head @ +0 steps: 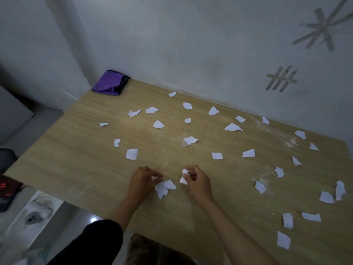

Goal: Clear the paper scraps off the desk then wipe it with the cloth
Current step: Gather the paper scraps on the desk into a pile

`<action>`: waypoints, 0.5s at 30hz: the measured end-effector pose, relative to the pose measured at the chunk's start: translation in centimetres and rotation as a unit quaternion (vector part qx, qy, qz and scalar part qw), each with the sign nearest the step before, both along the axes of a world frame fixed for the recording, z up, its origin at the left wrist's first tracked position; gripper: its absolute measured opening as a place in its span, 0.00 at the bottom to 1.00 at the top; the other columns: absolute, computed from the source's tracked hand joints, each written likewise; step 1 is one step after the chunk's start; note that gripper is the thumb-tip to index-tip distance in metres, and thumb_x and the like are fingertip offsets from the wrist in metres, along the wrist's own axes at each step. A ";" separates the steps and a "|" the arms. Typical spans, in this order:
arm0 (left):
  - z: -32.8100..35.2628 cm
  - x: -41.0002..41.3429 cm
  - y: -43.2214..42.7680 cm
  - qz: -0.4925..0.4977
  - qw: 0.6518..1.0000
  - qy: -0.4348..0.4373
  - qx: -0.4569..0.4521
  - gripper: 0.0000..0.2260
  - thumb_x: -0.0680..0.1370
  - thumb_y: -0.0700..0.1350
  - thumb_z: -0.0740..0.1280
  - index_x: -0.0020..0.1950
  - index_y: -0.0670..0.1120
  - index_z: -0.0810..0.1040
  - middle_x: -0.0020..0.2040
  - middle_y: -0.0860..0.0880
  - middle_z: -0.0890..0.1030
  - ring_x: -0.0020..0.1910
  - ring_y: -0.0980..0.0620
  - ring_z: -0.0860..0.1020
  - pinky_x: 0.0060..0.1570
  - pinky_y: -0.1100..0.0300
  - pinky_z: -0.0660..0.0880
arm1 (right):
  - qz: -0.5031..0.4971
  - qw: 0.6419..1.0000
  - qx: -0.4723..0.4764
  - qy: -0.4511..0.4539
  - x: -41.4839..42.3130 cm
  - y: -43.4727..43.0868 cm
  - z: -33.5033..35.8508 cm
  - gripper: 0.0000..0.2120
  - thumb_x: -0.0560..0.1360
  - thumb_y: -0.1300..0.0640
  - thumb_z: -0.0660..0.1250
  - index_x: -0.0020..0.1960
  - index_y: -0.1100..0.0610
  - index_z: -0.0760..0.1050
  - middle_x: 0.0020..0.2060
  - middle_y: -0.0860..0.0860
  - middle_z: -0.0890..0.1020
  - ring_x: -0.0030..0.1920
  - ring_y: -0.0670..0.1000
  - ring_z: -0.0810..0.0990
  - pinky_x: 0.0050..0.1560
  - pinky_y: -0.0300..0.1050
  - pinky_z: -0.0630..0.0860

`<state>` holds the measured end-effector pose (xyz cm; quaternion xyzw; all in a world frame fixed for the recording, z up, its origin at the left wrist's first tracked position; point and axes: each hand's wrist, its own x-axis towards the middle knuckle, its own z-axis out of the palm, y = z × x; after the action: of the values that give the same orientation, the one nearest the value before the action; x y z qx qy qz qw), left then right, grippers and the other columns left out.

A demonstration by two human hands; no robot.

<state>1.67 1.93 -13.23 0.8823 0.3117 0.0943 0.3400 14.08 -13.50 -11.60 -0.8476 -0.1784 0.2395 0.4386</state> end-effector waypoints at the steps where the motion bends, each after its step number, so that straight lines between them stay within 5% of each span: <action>1: -0.4 -0.4 0.0 0.002 1.000 0.001 0.011 0.05 0.67 0.45 0.75 0.42 0.50 0.85 0.39 0.48 0.78 0.39 0.50 0.73 0.39 0.61 0.67 | 0.012 1.000 0.000 0.001 -0.7 0.5 -0.2 0.08 0.74 0.61 0.67 0.52 0.54 0.77 0.39 0.44 0.77 0.39 0.38 0.75 0.36 0.24 0.69; 6: -1.2 -0.7 0.0 0.014 1.000 -0.014 0.021 0.06 0.66 0.46 0.76 0.43 0.50 0.85 0.38 0.50 0.70 0.36 0.52 0.71 0.35 0.60 0.67 | 0.046 0.999 -0.001 -0.003 -2.4 2.1 -1.2 0.09 0.73 0.60 0.67 0.53 0.56 0.77 0.44 0.50 0.77 0.44 0.47 0.77 0.43 0.31 0.71; 10: -1.1 -0.4 1.2 -0.005 1.000 0.014 0.006 0.15 0.69 0.55 0.67 0.46 0.46 0.84 0.41 0.45 0.78 0.38 0.50 0.75 0.38 0.59 0.71 | 0.110 0.993 -0.043 -0.014 -2.2 3.0 -1.5 0.10 0.74 0.58 0.66 0.55 0.54 0.77 0.48 0.51 0.77 0.48 0.48 0.76 0.50 0.40 0.74; 15: -0.2 0.2 4.8 0.070 0.997 0.008 0.021 0.07 0.72 0.38 0.68 0.49 0.41 0.81 0.51 0.39 0.77 0.47 0.43 0.77 0.48 0.50 0.76 | 0.099 0.987 -0.060 -0.108 -0.3 5.3 -1.3 0.08 0.74 0.61 0.63 0.51 0.56 0.80 0.45 0.50 0.72 0.52 0.51 0.72 0.52 0.42 0.71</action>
<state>1.88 6.77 -13.41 0.8662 0.3731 0.1169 0.3112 13.83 -8.21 -12.86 -0.8712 -0.2933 0.1992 0.3395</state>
